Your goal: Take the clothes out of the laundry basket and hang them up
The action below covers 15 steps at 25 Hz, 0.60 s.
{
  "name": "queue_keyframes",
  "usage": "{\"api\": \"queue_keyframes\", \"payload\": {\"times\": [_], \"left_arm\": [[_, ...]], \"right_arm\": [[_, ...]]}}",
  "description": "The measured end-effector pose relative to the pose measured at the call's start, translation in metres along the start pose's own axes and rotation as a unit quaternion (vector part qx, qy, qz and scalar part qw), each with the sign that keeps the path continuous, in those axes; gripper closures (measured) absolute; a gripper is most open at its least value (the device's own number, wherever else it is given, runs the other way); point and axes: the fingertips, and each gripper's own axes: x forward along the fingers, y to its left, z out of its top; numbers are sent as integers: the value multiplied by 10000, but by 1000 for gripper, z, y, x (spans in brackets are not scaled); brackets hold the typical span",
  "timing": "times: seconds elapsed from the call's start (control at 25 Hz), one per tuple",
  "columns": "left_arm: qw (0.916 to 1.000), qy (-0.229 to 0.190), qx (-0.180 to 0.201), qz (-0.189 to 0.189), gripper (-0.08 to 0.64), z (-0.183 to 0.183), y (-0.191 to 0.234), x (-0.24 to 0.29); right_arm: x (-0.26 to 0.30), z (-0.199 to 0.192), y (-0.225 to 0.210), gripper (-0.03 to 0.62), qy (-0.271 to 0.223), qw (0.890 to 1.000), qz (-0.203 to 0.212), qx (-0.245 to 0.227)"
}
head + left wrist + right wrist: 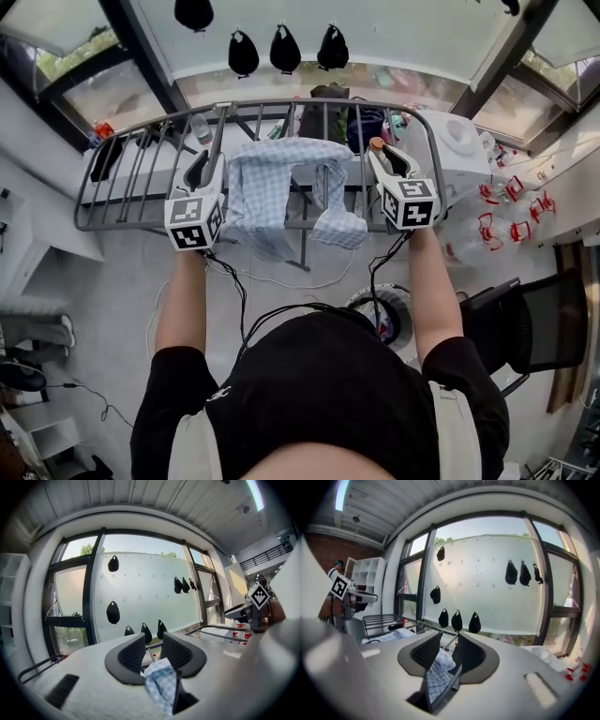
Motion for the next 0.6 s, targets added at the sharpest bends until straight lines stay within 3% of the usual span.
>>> {"api": "queue_keyframes", "payload": {"times": [0.28, 0.52, 0.6], "left_arm": [[9989, -397, -246, -35, 451, 29, -39, -60], [9984, -270, -491, -79, 469, 5, -66, -109], [9983, -211, -532, -53, 521, -4, -73, -125]], "right_arm": [[-78, 55, 32, 496, -1354, 9890, -356, 477], [-135, 53, 74, 534, -1708, 9833, -454, 429], [-151, 43, 88, 562, -1707, 9833, -488, 391]]}}
